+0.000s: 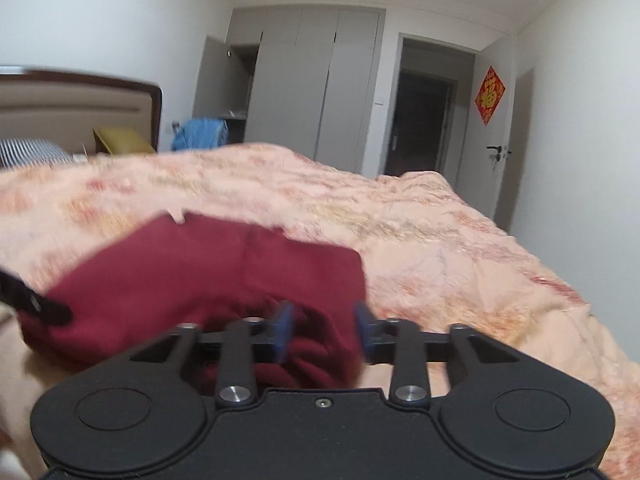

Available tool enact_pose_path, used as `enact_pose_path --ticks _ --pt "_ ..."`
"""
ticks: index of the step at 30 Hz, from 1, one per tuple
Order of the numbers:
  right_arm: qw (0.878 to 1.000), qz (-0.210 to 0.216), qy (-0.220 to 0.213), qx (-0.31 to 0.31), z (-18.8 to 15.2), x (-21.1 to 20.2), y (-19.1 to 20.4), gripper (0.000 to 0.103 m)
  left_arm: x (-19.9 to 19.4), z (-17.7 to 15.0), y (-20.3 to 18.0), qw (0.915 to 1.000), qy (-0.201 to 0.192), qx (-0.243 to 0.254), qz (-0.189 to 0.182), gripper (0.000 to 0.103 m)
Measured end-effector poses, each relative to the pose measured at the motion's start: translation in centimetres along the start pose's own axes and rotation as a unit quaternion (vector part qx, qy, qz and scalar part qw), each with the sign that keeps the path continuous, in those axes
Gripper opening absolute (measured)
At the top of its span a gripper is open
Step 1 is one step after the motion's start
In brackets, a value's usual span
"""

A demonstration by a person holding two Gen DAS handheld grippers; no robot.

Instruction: Fold small clothes

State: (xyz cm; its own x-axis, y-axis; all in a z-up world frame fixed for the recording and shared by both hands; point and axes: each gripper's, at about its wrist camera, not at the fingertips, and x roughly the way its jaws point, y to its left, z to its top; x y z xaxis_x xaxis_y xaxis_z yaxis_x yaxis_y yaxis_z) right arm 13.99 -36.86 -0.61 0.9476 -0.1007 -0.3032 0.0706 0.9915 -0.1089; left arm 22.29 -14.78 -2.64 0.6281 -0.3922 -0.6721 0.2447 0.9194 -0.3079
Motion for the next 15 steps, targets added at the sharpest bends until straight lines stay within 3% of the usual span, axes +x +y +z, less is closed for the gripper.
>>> enact_pose_path --ticks 1,3,6,11,15 --pt "1.000 0.006 -0.001 0.002 0.1 0.1 0.4 0.065 0.0 0.0 0.0 1.0000 0.000 0.000 0.000 0.103" --pt "1.000 0.015 0.000 0.004 0.2 0.4 1.3 0.071 -0.1 0.0 0.0 1.0000 0.001 0.000 0.000 0.103" --pt "1.000 0.011 0.018 0.004 -0.5 1.0 2.5 0.075 -0.2 0.0 0.0 1.0000 0.002 0.000 -0.001 0.103" --pt "0.998 -0.035 0.049 -0.011 -3.7 1.0 2.9 0.085 -0.3 -0.2 0.2 1.0000 0.003 0.002 -0.003 0.103" --pt "0.998 -0.028 0.049 0.032 -5.4 0.0 1.5 0.090 -0.2 -0.4 0.0 0.9999 0.004 0.014 0.000 0.103"
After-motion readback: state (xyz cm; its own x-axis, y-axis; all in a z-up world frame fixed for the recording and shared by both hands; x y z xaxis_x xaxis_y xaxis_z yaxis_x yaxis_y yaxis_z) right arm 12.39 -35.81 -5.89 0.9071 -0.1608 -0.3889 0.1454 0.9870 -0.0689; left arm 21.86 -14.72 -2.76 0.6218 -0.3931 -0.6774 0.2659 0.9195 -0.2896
